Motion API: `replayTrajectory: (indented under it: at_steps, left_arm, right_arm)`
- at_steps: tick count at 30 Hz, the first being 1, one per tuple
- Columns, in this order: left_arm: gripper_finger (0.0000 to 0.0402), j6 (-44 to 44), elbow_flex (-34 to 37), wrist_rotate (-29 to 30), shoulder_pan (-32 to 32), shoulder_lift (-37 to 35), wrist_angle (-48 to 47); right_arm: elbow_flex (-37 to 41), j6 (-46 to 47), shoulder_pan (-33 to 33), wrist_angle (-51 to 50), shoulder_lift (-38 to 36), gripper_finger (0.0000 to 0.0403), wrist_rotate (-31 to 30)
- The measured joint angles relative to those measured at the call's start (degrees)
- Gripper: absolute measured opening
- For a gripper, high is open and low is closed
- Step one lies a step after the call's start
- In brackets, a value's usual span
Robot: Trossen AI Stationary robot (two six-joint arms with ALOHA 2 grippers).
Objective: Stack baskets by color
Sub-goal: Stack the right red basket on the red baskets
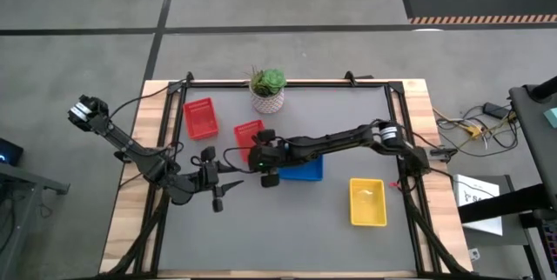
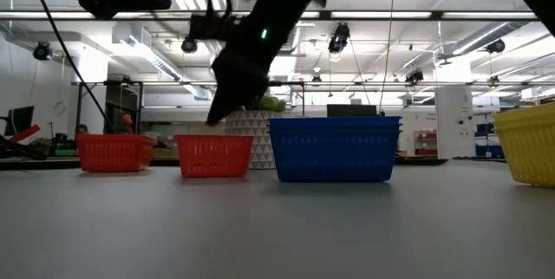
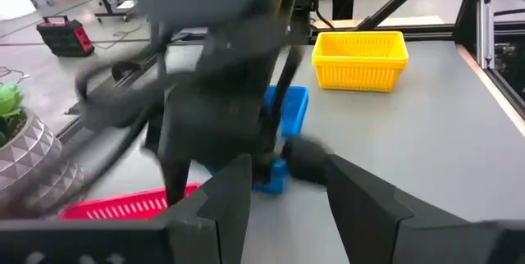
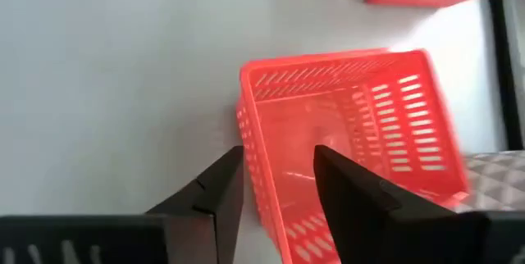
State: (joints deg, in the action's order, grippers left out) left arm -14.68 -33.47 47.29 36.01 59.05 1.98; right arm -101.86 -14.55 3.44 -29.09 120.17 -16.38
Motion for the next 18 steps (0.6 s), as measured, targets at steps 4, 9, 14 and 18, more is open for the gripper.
replayTrajectory:
  at_steps: [4, 9, 14, 18]
  left_arm:
    - [0.0141, 0.0, 0.0, 0.0, 0.0, 0.0, 0.0]
    - [0.0141, -0.5, 0.1, 0.0, 0.0, 0.0, 0.5]
    - [0.0141, -1.5, 0.1, 0.0, -1.5, 0.0, 0.5]
    - [0.0141, -1.6, 0.1, -0.1, -4.7, 1.0, 0.8]
  right_arm:
    - [1.9, 1.3, 1.1, -2.8, -5.1, 0.0147, 0.0]
    - [11.4, 4.0, 2.8, -0.1, -15.3, 0.0148, 0.0]
    - [26.6, 5.6, 4.8, 11.4, -26.1, 0.0148, -0.1]
    - [37.5, 4.2, 6.1, 19.7, -32.6, 0.0148, -0.1]
